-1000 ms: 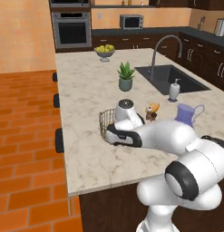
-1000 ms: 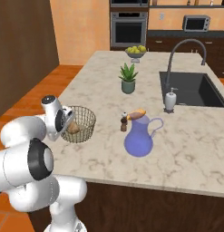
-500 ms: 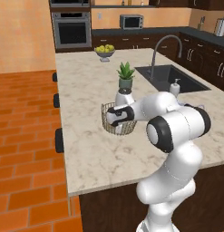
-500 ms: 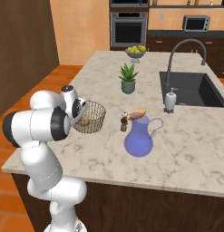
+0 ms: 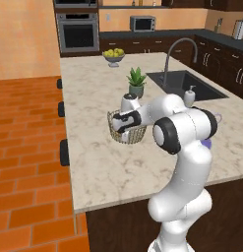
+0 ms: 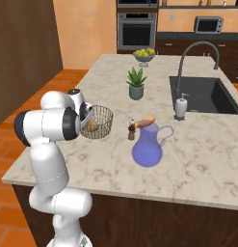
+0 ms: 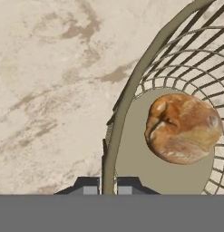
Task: Open the cabinet, pick up the bread from the cabinet and place it in the basket. Then move the basket to the dining counter.
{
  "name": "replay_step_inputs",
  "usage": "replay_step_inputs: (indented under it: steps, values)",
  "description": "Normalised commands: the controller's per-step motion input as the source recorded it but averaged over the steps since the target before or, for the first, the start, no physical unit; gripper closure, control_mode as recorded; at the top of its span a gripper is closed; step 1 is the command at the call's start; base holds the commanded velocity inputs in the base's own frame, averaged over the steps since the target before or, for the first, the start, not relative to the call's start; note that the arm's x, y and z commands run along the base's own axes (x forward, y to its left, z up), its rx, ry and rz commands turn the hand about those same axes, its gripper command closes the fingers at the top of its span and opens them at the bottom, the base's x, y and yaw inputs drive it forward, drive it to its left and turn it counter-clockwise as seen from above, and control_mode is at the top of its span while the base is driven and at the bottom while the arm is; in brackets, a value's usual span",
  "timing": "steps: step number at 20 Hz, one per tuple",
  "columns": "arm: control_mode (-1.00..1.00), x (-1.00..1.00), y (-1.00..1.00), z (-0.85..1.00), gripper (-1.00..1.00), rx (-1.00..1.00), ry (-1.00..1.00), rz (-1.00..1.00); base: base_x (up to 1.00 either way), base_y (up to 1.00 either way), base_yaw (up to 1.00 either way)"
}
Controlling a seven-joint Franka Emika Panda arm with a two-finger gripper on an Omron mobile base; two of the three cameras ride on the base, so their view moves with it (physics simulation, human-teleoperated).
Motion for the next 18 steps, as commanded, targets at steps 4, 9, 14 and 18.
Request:
replay_step_inputs:
  steps: [4, 9, 14, 18]
  values:
    - [-1.0, 0.0, -0.02, -0.92, 1.0, 0.0, -0.01, 0.0, 0.0, 0.0, 0.0]
    - [-1.0, 0.04, -0.03, -0.48, 1.0, 0.0, 0.05, 0.0, 0.0, 0.0, 0.0]
    - [-1.0, -0.11, -0.06, -0.01, -1.0, 0.01, 0.02, 0.0, 0.0, 0.0, 0.0]
    - [-1.0, -0.38, 0.0, 0.54, -1.0, 0.01, 0.0, 0.0, 0.0, 0.0, 0.0]
